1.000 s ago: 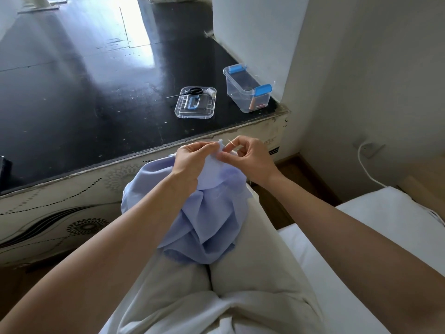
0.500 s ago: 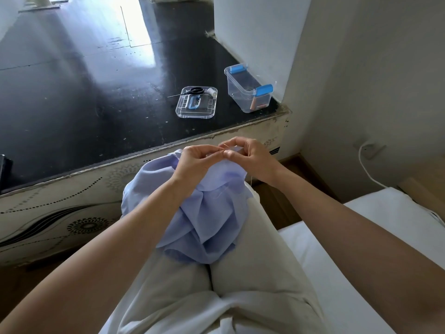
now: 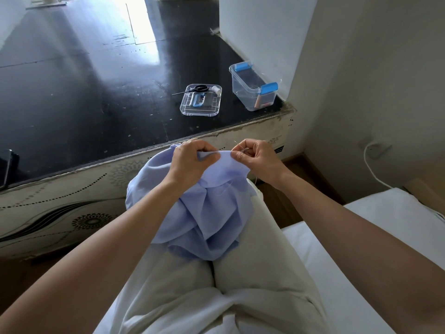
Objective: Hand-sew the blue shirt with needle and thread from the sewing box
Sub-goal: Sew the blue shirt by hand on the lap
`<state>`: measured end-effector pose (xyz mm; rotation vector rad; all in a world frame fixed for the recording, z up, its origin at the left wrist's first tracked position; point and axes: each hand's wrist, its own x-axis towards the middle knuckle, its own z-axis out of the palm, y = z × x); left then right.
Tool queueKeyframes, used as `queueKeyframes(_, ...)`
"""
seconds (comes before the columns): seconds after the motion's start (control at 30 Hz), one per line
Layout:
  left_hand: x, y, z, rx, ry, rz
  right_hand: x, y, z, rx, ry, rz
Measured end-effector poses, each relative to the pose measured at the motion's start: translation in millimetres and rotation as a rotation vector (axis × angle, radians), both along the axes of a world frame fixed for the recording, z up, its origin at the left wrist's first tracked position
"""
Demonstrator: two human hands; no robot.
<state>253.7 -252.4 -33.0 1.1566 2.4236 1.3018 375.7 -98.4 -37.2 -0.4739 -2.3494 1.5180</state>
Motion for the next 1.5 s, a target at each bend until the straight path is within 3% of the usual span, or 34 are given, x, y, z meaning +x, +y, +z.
queueKeyframes(0.3,-0.8,1.8,2.6,-0.003,-0.065,-0.075,-1.2,0.0,-0.9,-0.037,0.021,0.019)
queueKeyframes(0.47,2.0,2.9,3.5,0.072,0.054,-0.062,-2.4,-0.7,0.3,-0.034,0.028,0.021)
queueKeyframes(0.73,3.3,2.1,-1.2,0.089,0.072,-0.071,-1.2,-0.6,-0.9,-0.048,0.035,0.016)
queueKeyframes(1.03,7.1,3.8,1.6,0.116,-0.187,-0.132,3.5,1.1,-3.8,-0.042,0.009,0.013)
queueKeyframes(1.23,7.6,5.5,2.4,0.123,-0.180,-0.097,8.5,3.1,0.5,-0.073,0.001,-0.016)
queueKeyframes(1.5,9.3,6.0,4.5,0.131,-0.247,-0.088,14.2,0.1,3.5,0.060,0.131,0.015)
